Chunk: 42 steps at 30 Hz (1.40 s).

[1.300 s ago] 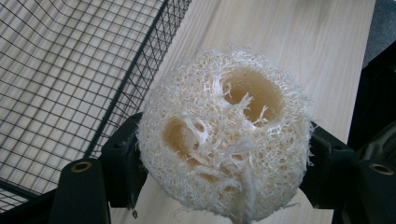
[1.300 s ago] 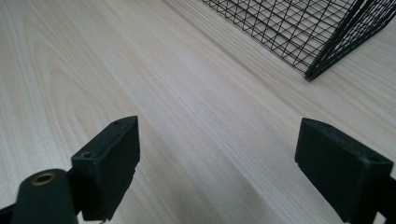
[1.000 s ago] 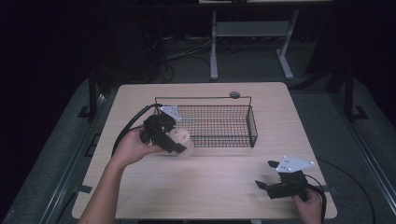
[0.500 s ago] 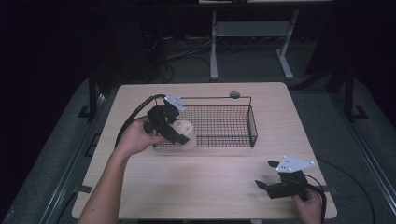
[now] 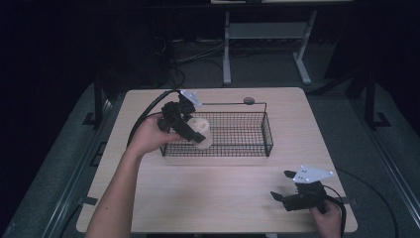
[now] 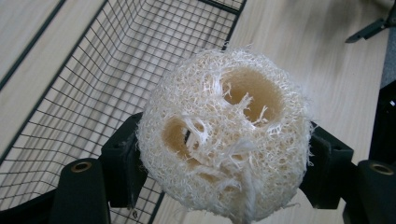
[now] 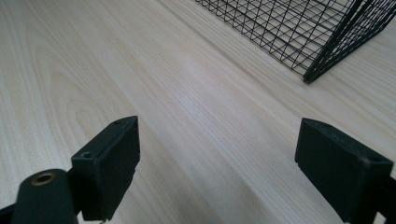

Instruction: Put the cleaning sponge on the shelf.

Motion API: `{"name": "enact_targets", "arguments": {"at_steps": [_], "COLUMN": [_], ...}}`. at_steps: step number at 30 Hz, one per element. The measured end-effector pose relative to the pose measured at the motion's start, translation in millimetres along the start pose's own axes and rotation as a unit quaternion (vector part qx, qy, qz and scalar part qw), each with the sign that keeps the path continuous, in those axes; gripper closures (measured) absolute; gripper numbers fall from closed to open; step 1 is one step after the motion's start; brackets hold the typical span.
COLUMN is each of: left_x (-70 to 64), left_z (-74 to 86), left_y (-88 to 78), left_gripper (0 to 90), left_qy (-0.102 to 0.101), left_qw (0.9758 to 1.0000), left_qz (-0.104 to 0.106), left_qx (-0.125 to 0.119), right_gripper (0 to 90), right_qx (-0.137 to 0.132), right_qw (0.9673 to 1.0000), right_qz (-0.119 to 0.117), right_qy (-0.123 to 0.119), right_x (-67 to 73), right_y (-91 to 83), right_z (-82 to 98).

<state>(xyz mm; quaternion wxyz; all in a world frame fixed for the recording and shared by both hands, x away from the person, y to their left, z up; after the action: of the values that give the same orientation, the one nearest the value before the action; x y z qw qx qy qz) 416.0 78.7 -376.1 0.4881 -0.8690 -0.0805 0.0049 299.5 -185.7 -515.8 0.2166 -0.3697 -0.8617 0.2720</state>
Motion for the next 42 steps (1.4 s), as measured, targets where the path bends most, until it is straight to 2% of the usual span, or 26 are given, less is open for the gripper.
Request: {"name": "enact_targets", "arguments": {"at_steps": [5,14,17,24,42], "left_x": [9.1,22.6,25.2,31.3,49.2], "left_z": [-3.8,-2.9,-3.3,-5.4,-1.2], "left_y": [4.3,18.0,22.0,28.8,49.9], "left_gripper": [27.9,27.9,27.9,27.9,27.9], "left_qy": [-0.006,-0.014,-0.02,-0.019,-0.042], "left_qw": [1.0,0.9999,0.9998,0.9998,0.9989], "left_qz": [-0.002,-0.005,-0.005,-0.009,-0.019], "left_qx": [-0.007,-0.005,-0.004,-0.006,0.001], "right_gripper": [13.5,13.5,13.5,13.5,13.5], "right_qx": [-0.001,0.0,0.0,-0.001,-0.001], "right_qw": [1.0,1.0,1.0,1.0,1.0], "right_qz": [0.0,0.0,-0.001,-0.003,-0.004], "right_qy": [-0.001,-0.003,-0.003,0.0,-0.004], "right_x": [-0.3,0.7,0.4,1.2,2.0], "right_y": [0.1,0.9,0.7,0.2,0.6], "right_z": [-0.1,-0.2,-0.3,-0.2,-0.6]}}
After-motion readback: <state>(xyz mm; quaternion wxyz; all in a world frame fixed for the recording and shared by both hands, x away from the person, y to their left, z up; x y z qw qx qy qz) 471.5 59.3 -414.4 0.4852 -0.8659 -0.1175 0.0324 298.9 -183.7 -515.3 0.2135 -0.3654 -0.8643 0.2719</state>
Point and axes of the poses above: each handheld gripper's, and its own axes: y roughly forward along the jaws, z roughly out of its underside, x roughly to its left, the point moved 10 cm from there along y, roughly forward along the jaws, and after that the axes turned 14 degrees about y, right-handed, at the moved point
